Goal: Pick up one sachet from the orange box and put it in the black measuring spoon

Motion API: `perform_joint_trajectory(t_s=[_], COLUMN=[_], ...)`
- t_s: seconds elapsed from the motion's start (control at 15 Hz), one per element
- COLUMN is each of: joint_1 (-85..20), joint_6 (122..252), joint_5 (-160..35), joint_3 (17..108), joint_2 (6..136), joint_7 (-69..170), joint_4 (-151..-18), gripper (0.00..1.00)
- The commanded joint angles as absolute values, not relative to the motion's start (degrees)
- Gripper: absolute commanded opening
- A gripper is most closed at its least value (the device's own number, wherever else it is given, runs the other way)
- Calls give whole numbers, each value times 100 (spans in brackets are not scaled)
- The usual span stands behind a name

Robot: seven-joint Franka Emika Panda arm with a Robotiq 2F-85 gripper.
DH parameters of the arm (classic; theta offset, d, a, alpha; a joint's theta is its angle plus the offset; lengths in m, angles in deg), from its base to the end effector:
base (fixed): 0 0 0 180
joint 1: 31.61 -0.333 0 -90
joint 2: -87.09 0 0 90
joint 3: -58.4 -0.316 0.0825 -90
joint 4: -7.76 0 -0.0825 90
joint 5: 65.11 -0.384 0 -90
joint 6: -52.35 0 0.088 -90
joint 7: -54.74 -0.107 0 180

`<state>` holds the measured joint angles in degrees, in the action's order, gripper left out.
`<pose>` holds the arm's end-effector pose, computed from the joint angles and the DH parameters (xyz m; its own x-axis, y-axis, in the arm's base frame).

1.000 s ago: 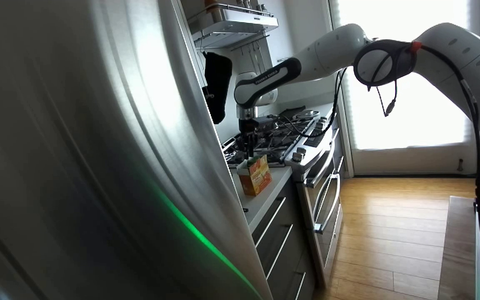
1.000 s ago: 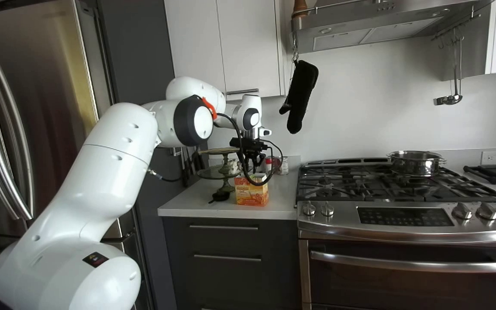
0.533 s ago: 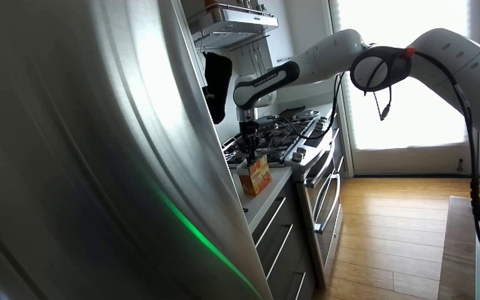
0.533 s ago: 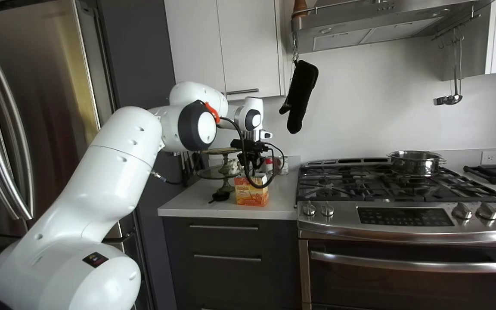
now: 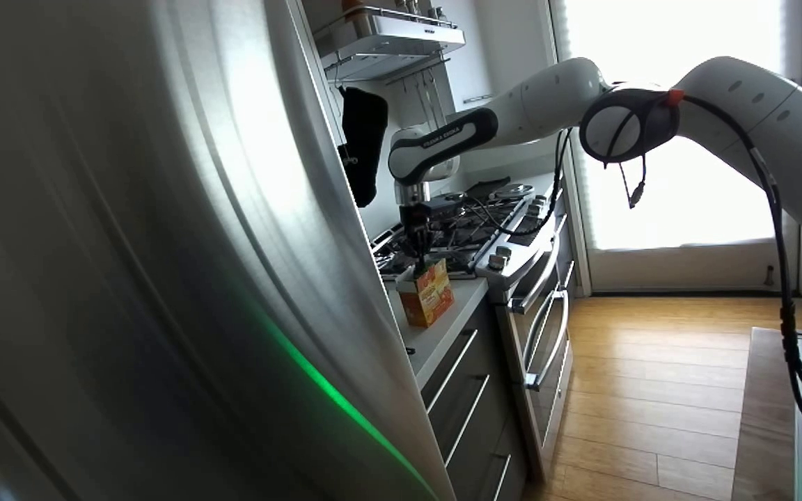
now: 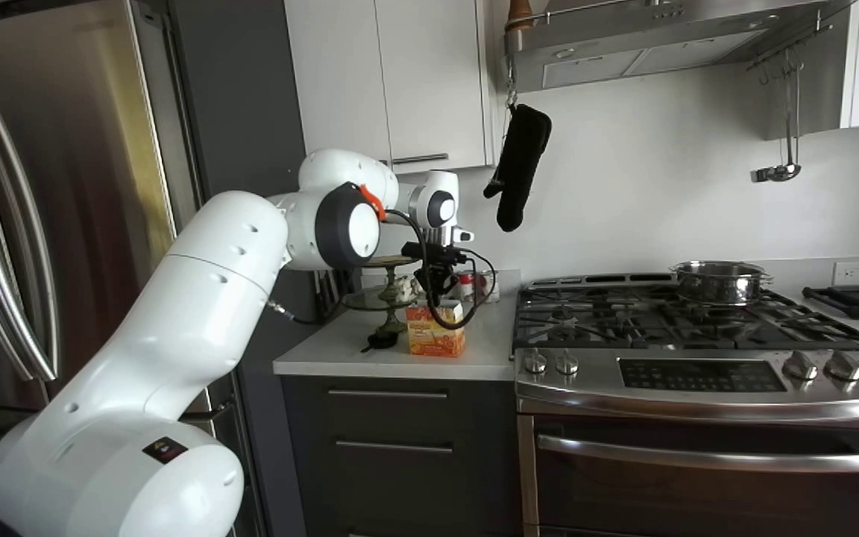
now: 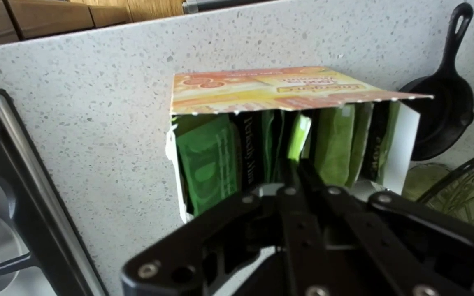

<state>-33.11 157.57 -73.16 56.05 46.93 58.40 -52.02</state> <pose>0.7552 0.0519 0.4392 0.9918 0.0811 0.0992 0.0961 -0.9827 -0.1581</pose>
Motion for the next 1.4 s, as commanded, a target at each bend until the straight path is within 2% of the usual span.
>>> perform_joint_trajectory(t_s=[0.0,1.33], joint_1=[-3307,-3431], joint_6=[15524,15652], joint_5=[-7258,-7463], joint_3=[5656,5394], joint_2=[4557,6264], joint_7=[5744,5895], joint_4=[-4896,-6238], gripper=[0,0])
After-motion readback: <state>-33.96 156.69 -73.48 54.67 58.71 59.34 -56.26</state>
